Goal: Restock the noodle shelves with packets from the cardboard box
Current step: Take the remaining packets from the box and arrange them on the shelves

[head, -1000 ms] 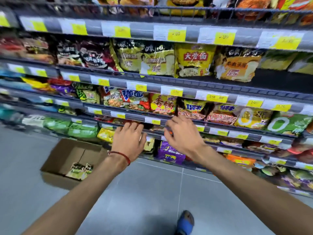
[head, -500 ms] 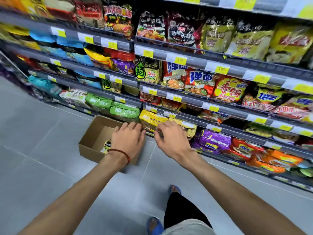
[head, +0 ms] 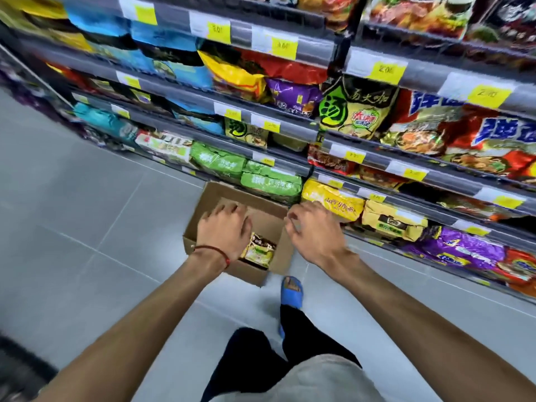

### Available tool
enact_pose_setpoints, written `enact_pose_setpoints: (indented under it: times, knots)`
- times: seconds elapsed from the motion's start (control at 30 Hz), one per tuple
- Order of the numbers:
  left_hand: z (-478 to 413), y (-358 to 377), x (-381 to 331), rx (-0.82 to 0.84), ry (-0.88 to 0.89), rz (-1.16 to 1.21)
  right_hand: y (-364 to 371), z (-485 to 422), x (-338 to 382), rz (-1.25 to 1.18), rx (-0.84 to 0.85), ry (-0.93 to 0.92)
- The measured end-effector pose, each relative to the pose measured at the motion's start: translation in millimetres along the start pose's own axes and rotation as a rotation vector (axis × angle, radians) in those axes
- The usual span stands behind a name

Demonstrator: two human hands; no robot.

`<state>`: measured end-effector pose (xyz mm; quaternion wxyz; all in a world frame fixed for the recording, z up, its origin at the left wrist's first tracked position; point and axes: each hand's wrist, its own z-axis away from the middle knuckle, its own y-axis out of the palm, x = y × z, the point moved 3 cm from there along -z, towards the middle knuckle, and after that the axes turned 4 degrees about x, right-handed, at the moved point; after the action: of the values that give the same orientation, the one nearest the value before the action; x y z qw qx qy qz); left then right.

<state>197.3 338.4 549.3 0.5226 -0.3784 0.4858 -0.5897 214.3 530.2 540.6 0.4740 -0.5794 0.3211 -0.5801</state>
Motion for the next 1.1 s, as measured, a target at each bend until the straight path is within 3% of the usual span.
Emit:
enact_pose_setpoints:
  times: [0.27,0.53,0.8,1.1]
  knots:
    - [-57.7,37.1,116.8,0.14,0.053,0.02,64.1,-67.9,77.7,-0.009,0.076,0.136]
    - [-109.5,116.6,210.0,0.289,0.195,0.011,182.9,-112.1,121.7,-0.032,0.099,0.351]
    - [-154.5,277.3,245.7,0.403,0.215,0.052,347.2,-137.3,84.9,-0.123,0.142,0.505]
    - [-209.5,481.8,278.0,0.556,0.07,0.181,524.7,-148.4,10.4,-0.18,0.168,0.54]
